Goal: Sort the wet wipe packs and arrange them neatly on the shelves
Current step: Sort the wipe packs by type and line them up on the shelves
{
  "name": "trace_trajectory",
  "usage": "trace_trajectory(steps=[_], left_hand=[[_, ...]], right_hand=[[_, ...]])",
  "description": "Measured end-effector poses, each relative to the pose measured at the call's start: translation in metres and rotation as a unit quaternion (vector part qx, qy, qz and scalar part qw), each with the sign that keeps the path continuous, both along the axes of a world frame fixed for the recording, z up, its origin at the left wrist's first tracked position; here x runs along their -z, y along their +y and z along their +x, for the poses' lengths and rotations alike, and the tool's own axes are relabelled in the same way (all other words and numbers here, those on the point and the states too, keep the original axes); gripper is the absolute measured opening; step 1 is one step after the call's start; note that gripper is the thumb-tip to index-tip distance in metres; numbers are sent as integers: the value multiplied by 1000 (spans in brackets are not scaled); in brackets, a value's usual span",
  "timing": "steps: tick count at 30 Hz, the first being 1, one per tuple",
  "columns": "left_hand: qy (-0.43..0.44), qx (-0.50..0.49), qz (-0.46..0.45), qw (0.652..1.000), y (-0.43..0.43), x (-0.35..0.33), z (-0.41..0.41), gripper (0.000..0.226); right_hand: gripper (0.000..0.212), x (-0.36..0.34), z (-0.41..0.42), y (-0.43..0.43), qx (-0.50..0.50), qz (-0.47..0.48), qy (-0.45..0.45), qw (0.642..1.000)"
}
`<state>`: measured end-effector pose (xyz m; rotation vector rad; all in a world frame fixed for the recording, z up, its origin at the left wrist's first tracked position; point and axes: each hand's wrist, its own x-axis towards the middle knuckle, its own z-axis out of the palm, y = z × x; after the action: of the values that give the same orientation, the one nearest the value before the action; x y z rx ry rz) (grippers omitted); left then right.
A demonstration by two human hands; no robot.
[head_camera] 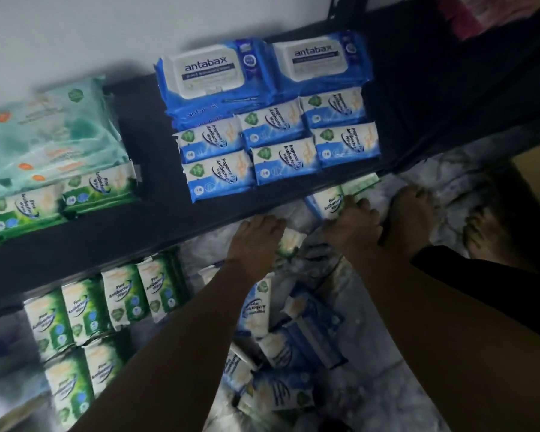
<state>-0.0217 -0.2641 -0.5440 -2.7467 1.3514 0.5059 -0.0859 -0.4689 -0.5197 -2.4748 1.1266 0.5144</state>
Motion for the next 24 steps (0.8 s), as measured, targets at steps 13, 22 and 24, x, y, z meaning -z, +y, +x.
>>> trace_trajectory(steps=[13, 22, 24], left_hand=[[-1, -121, -53, 991, 23, -40, -47, 62], [95, -343, -207, 911, 95, -111, -92, 50], [145, -392, -240, 876, 112, -130, -104, 45]], right_hand=[[77, -25, -38, 31, 108, 103, 39, 988], [48, -92, -70, 114, 152, 209, -64, 964], [42, -106, -79, 134, 165, 261, -94, 947]])
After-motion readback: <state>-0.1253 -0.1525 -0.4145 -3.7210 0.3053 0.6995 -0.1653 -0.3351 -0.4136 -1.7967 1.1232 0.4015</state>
